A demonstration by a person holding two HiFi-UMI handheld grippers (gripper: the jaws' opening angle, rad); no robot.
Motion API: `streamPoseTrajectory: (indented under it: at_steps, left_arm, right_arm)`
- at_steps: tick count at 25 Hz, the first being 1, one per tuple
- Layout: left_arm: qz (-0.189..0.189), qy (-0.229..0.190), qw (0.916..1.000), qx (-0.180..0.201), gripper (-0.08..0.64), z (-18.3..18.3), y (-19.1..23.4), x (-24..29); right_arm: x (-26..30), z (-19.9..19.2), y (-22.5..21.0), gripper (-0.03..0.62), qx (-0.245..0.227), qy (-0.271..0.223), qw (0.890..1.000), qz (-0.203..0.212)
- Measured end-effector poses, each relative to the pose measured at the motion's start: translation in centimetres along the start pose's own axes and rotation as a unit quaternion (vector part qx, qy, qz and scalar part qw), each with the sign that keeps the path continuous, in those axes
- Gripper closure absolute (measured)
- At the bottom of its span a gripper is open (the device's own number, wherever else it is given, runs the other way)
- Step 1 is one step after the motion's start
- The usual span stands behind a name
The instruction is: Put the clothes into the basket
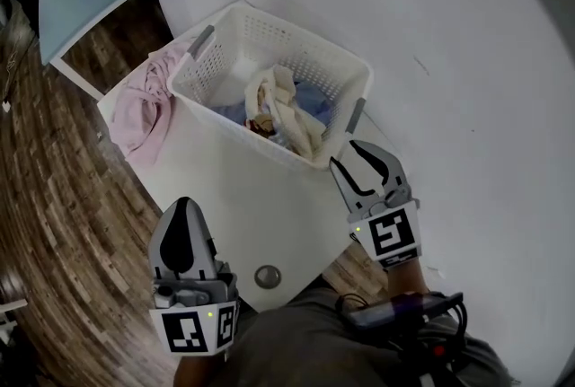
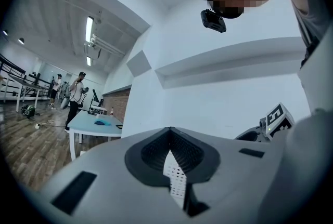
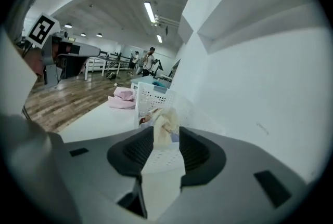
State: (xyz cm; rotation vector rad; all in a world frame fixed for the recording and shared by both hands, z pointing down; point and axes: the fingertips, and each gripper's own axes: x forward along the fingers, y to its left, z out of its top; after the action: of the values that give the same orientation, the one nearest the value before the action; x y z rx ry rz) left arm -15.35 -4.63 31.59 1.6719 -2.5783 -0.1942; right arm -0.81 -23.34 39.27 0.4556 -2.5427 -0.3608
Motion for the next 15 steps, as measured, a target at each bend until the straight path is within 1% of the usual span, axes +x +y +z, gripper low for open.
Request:
streamPoseTrajectory:
  at_steps: [3,5,7,9,11,15]
  left_arm:
    - [-0.016,-0.006,0.9998,0.009,0.552,0.8,-0.8,-0.8]
    - [-0.026,-0.009,0.9995,0.013,0.552,1.1,-1.2,-1.5]
    - [-0.036,-0.012,0.9992,0.016,0.552,1.4,-1.4,-2.2]
    - [-0.048,-0.015,0.9985,0.020,0.552,1.8,-1.6,-3.0]
    - [-0.060,-0.019,0.9977,0.024,0.552,2.1,-1.9,-3.7]
    - [-0.072,-0.028,0.9965,0.032,0.552,2.6,-2.2,-4.9]
  right_arm:
    - [-1.8,0.0,0.8,0.466,0.065,-0.023,0.998,0.009]
    - [-3.1,0.3,1.5,0.535,0.114,-0.045,0.992,0.015]
    - [-4.3,1.1,2.6,0.570,0.154,-0.068,0.986,0.018]
    - [-5.5,2.1,3.8,0.574,0.174,-0.092,0.980,0.019]
    - [-6.7,3.0,5.2,0.574,0.185,-0.113,0.976,0.022]
    - [-8.5,4.3,8.3,0.574,0.196,-0.136,0.970,0.037]
